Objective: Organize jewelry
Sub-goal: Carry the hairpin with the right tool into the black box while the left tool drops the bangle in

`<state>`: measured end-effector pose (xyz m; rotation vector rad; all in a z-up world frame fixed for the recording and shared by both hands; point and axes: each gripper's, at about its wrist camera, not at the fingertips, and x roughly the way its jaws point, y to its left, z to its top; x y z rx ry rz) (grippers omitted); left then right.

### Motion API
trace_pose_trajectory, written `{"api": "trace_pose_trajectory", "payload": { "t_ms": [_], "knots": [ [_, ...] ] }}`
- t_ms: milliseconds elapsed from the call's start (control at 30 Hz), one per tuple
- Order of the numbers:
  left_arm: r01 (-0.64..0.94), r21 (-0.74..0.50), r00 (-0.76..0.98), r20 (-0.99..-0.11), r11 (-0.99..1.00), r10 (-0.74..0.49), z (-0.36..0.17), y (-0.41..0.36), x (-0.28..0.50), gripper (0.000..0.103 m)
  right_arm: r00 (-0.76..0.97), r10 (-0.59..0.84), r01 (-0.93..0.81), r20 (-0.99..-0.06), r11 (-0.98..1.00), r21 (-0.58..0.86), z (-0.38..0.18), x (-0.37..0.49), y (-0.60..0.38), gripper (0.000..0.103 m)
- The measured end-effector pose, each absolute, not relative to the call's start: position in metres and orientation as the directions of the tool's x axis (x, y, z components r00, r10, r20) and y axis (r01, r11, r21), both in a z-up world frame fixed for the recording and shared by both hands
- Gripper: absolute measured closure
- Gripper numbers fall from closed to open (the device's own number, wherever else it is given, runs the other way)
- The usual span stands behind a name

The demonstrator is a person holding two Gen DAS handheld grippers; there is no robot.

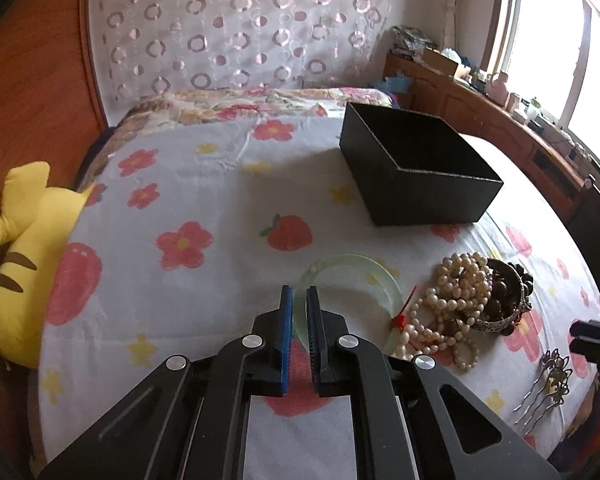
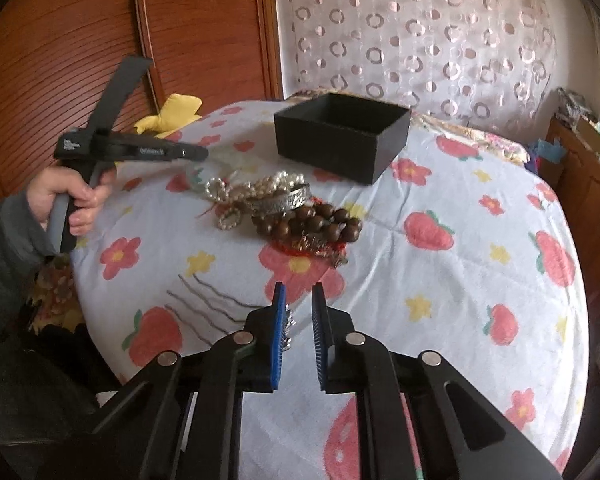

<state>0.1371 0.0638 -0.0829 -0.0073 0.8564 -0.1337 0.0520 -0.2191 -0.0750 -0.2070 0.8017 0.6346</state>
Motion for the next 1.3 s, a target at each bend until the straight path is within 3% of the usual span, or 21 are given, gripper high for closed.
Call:
{"api": "trace_pose_trajectory", "payload": {
  "t_ms": [100, 333, 500, 567, 600, 633, 733, 1300],
  "knots": [
    [0.12, -0.05, 0.656, -0.746, 0.992, -0.117, -0.08, 0.063, 0.133, 0.097, 0.503, 0.465, -0.602, -0.728, 0.793, 0.091, -0.076, 0.047, -0.218, 0.087],
    [0.123, -0.043, 0.648, -0.753, 0.991, -0.113, -0.085, 0.061, 0.133, 0.097, 0.465, 0.436, -0.565, -0.771, 0.816, 0.121, -0.089, 0.052, -0.216, 0.066],
    [0.116, -0.045, 0.665, -0.738, 0.992, -0.111, -0.081, 0.063, 0.132, 0.097, 0.466, 0.43, -0.561, -0.773, 0.819, 0.117, -0.089, 0.048, -0.215, 0.062],
    [0.107, -0.049, 0.679, -0.726, 0.993, -0.109, -0.078, 0.064, 0.129, 0.097, 0.464, 0.437, -0.573, -0.771, 0.811, 0.115, -0.092, 0.047, -0.216, 0.067],
    [0.103, -0.049, 0.688, -0.718, 0.993, -0.107, -0.076, 0.065, 0.128, 0.097, 0.454, 0.449, -0.578, -0.77, 0.806, 0.129, -0.092, 0.046, -0.216, 0.077],
    [0.097, -0.049, 0.696, -0.711, 0.994, -0.103, -0.073, 0.066, 0.126, 0.097, 0.451, 0.451, -0.578, -0.77, 0.805, 0.133, -0.091, 0.045, -0.217, 0.08],
    [0.089, -0.045, 0.715, -0.693, 0.995, -0.095, -0.067, 0.067, 0.121, 0.097, 0.477, 0.443, -0.578, -0.759, 0.809, 0.109, -0.092, 0.044, -0.218, 0.084],
    [0.097, -0.061, 0.803, -0.585, 0.993, -0.114, -0.015, 0.056, 0.123, 0.097, 0.603, 0.428, -0.568, -0.673, 0.823, 0.014, -0.048, 0.053, -0.223, 0.092]
  ]
}}
